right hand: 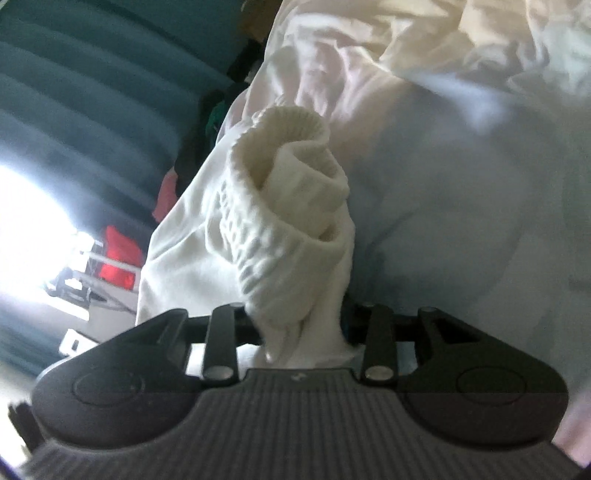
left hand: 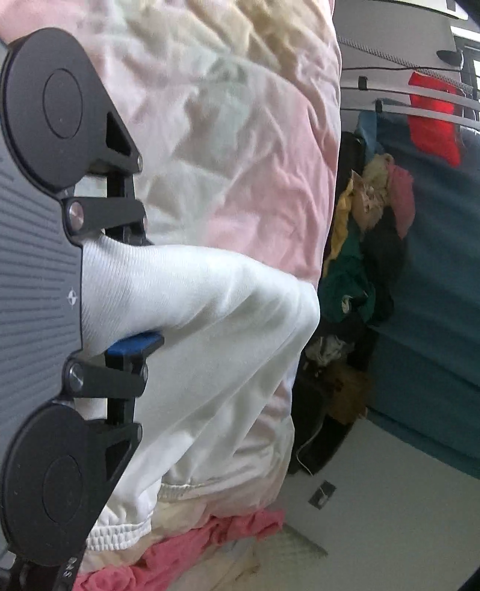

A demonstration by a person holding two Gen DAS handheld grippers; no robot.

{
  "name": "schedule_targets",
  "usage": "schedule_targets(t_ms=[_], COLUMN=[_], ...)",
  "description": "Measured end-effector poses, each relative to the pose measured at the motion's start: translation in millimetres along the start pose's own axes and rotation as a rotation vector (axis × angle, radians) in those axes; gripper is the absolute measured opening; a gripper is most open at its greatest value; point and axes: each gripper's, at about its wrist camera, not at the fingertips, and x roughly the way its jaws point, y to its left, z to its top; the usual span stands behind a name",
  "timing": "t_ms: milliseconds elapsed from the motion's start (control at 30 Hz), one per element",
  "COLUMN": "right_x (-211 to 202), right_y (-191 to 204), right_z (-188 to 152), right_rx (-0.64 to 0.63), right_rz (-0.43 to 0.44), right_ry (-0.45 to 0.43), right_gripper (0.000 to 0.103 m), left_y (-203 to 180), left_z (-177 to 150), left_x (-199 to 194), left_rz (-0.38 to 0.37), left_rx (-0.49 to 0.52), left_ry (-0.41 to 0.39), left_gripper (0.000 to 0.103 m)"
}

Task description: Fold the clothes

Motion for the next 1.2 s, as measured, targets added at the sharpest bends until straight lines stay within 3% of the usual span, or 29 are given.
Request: schedule_targets(t_ms=[100,200,433,700,733,767,833,967,1200], right_x=[-28.5,-59.6,-150.5,-253.5,-265.2,-275.6,-293.4,-317.2,-310.2], right_y=[15.1,34.0,84.5,129.0,133.7,137.5,138.9,138.2,121.8], right_z=[-5.3,-10.2,-34.1,-68.7,-74.4,-79.2,-89.1,-116.3,-141.7], right_rx=[-0.083,-0.180,-0.413,-0.592,-0.611,-0.626,-0.647,-0.745,-0.744], right_rz=[-0.050,-0.066,-0.062,0.032,0.036,0.039,0.061,0.088,0.068], right_ry=[-0.019,-0.047,-0.156,-0.234,-0.244,-0.255,-0.312,-0.415,-0.402], right_gripper=[0.038,0.038,0.039,0.039,0.046,0.064,0.089,0.090,0.090], left_y=[-4.7,-14.9,-52.1,-96.6,-101.1,-105.1,-110.8,-117.6,-99.0], left_z=[2.1,1.1,-15.3,-59.0,-64.7,-70.7,-84.0,-113.1,-145.9], left_x=[-20.7,-55.8,-171.6,-290.5,-301.7,-312.3,-332.8,-368.0,-389.9], left_rz=[0.027,0.049,0.000,-0.010,-0.003,0.004,0.017,0.023,0.048], left_rx=[0.034,0.077,0.179,0.275,0.291,0.307,0.330,0.362,0.267], left_ry=[0.000,-0.008,-0.115,-0.239,-0.252,-0.266,-0.297,-0.348,-0.423], left_gripper=[0.056,0.057,0.077,0.086,0.088,0.090,0.097,0.103,0.103])
